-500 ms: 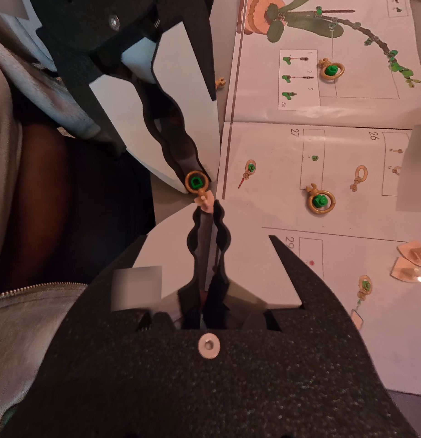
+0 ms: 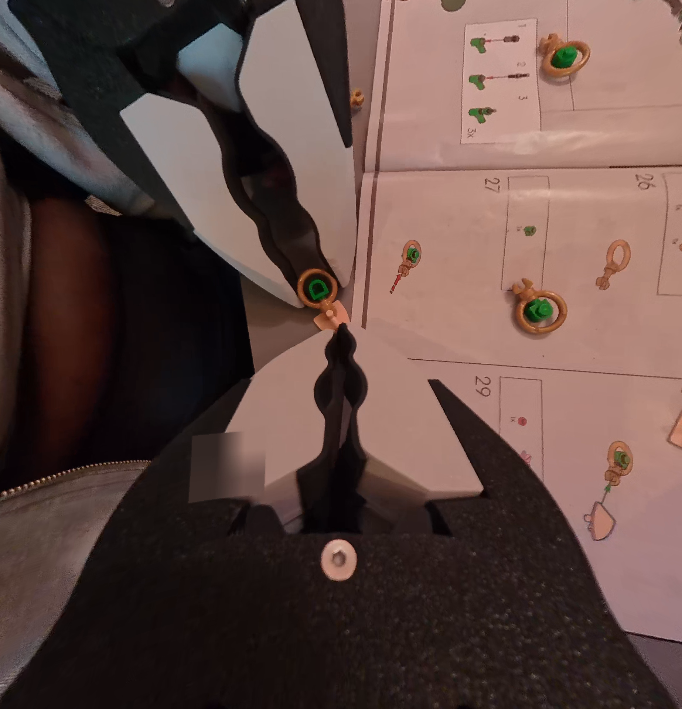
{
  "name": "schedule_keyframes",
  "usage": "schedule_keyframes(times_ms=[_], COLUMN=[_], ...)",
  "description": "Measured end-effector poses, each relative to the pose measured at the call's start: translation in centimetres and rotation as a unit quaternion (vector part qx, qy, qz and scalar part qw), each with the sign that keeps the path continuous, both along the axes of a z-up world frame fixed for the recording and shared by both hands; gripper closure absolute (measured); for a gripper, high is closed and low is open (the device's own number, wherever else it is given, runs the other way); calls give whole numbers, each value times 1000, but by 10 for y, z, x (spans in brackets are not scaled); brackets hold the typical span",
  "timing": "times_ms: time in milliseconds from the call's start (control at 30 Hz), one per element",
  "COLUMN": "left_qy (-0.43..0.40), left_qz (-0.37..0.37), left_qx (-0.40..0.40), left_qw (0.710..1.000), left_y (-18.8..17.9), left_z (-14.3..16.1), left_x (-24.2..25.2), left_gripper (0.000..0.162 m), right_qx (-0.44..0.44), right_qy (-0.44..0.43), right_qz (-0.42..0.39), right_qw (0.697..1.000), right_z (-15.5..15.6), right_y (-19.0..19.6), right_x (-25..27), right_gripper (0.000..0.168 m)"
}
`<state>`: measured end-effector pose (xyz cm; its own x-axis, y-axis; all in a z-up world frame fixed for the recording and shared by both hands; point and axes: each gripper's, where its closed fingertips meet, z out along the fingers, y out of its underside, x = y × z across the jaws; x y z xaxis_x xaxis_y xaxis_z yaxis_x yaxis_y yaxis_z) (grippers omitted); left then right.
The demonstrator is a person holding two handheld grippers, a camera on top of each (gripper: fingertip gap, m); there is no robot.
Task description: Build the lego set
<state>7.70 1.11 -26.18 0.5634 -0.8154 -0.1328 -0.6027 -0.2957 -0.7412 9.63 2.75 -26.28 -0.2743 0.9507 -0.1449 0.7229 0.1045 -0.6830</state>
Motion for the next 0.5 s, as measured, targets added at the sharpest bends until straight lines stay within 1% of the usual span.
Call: schedule_keyframes(times_ms=[167, 500], left_qy=[-5, -4], left_qz=[11, 10], left_qx=[-12, -11], left_qw=[1000, 1000], left_y=[-1, -1], left_z=[-1, -1], left_x=[1, 1], left_gripper=[145, 146], right_qx=[-38, -56], right_qy=[-4, -2], right_qz=[-19, -30], right_qw=[999, 998], right_z=[0, 0], right_y=[-2, -2], right_x=[0, 0], right_gripper=[168, 168])
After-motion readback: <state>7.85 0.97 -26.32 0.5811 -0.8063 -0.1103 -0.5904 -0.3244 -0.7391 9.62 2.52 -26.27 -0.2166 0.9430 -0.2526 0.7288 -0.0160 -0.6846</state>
